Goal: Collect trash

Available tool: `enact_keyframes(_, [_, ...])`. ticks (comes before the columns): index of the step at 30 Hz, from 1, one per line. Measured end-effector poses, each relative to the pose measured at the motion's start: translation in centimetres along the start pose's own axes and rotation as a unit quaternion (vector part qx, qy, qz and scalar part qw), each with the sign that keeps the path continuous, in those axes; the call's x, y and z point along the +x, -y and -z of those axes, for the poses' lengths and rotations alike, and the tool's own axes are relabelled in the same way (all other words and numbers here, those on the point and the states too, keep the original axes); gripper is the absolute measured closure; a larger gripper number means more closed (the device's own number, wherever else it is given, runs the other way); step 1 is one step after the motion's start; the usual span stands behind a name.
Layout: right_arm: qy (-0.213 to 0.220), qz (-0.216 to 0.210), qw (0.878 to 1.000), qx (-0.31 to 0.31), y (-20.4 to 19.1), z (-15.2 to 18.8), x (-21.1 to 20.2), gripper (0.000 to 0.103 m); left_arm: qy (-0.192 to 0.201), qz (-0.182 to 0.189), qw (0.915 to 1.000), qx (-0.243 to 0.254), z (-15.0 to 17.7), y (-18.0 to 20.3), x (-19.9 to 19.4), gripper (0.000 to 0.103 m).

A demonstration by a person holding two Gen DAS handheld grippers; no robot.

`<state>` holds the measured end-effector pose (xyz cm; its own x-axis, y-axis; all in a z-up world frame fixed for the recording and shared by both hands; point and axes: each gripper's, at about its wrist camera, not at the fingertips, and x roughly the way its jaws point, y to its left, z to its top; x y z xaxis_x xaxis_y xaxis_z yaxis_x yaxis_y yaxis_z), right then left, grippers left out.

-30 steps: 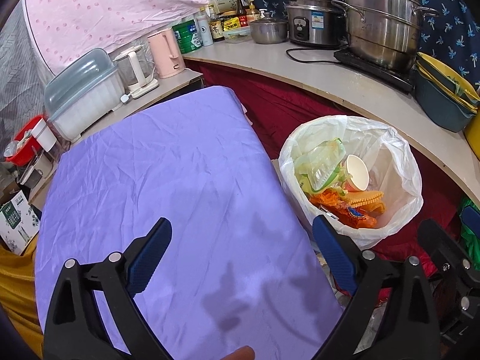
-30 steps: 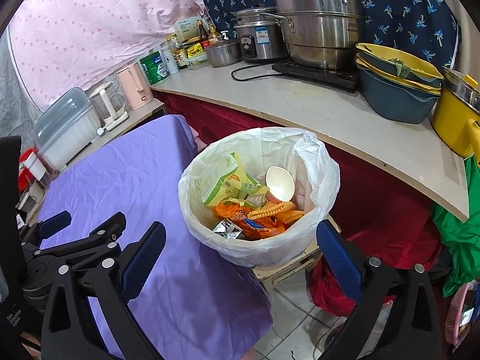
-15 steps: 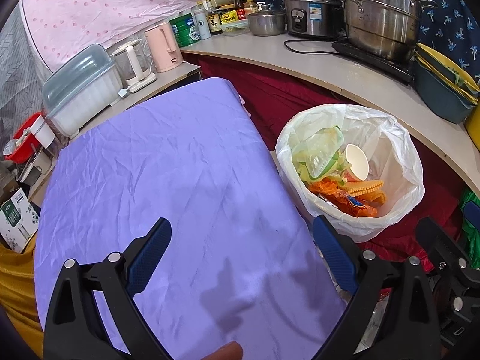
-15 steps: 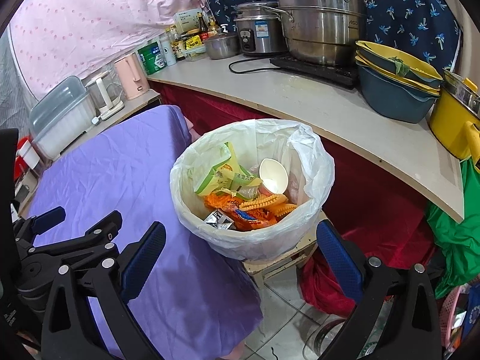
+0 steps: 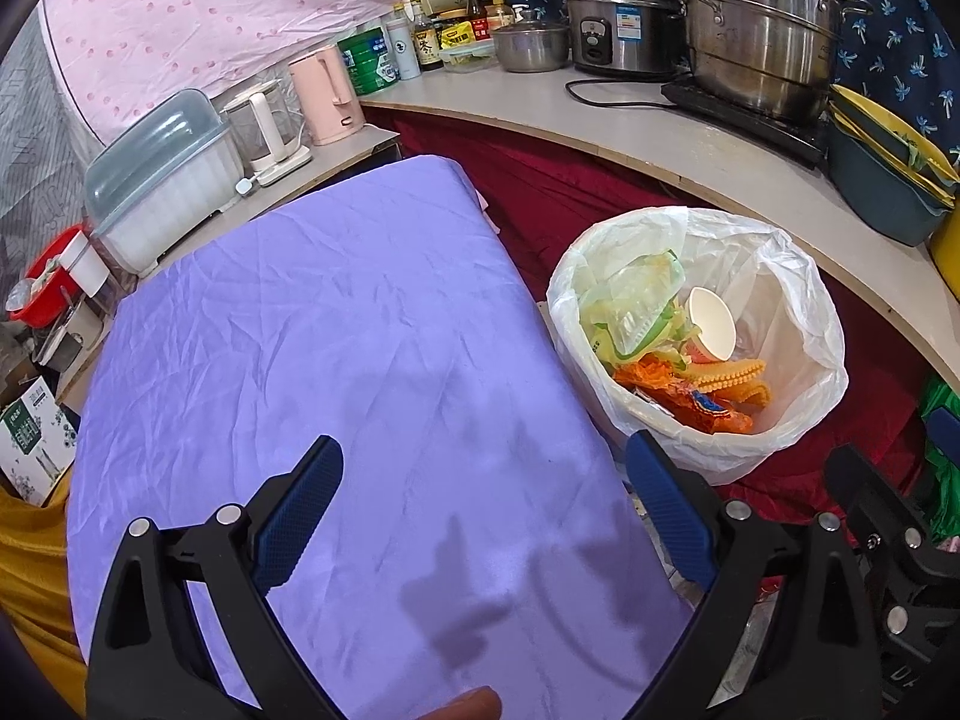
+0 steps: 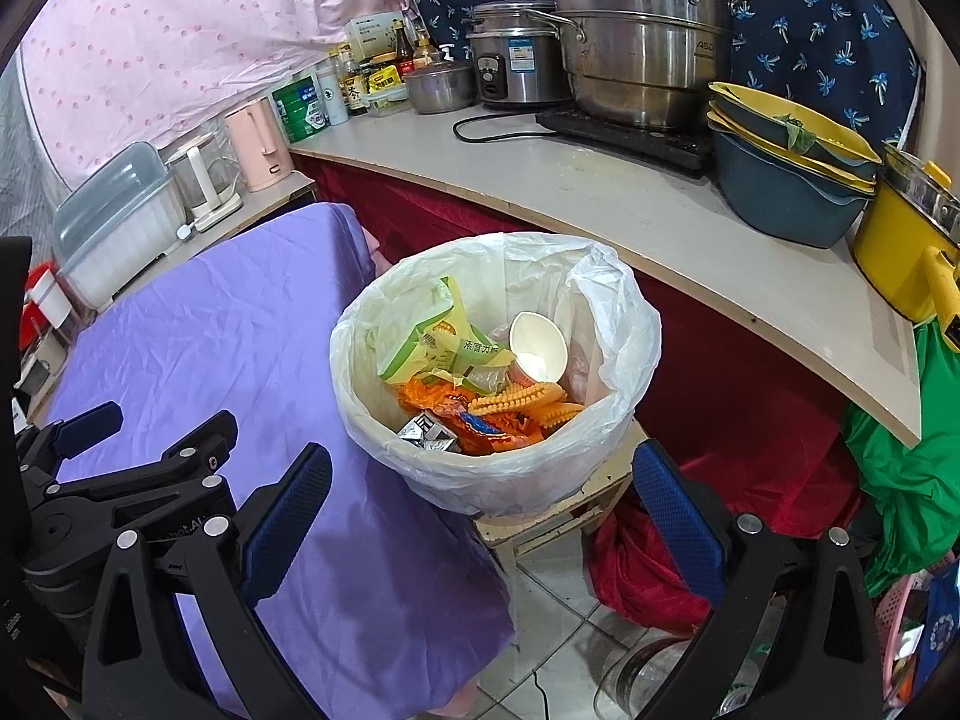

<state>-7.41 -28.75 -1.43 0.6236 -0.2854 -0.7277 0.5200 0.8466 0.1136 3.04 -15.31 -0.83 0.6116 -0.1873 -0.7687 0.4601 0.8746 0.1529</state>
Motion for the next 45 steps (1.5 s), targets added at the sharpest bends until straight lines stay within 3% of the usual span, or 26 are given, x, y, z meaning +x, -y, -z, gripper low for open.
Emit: enact_keyframes(45, [-0.005, 0.003, 1.0, -0.003, -0.01, 0.55, 0.14, 0.006, -0.009, -0.007, 0.9999, -0.003, 0.83, 0.61, 0.18, 0.012])
